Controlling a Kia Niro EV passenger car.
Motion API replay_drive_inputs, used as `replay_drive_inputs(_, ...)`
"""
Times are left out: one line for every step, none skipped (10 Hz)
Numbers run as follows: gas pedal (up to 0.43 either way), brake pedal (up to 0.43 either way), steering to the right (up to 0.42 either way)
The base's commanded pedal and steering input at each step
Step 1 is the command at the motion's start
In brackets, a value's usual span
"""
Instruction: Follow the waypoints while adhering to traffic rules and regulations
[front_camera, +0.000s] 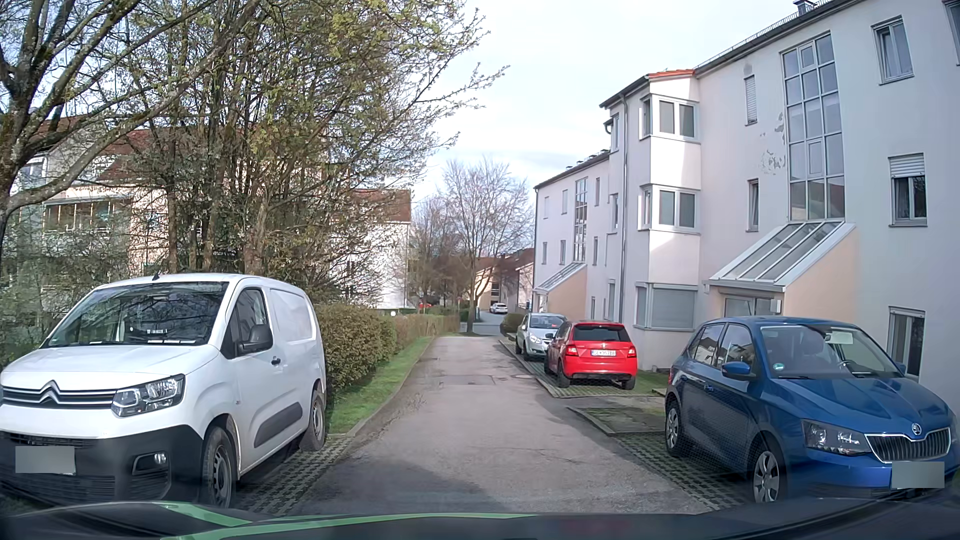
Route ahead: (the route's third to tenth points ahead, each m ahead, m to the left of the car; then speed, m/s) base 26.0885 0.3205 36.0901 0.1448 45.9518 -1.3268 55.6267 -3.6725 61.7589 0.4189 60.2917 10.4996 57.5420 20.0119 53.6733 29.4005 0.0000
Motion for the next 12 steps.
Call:
replay_drive_inputs(0.0,0.555,0.006)
replay_drive_inputs(0.0,0.555,0.006)
replay_drive_inputs(0.0,0.555,0.006)
replay_drive_inputs(0.0,0.555,0.006)
replay_drive_inputs(0.0,0.555,0.006)
replay_drive_inputs(0.0,0.555,0.006)
replay_drive_inputs(0.0,0.555,0.006)
replay_drive_inputs(0.0,0.555,0.006)
replay_drive_inputs(0.0,0.555,0.006)
replay_drive_inputs(0.0,0.555,0.006)
replay_drive_inputs(0.0,0.555,0.006)
replay_drive_inputs(0.0,0.561,0.006)
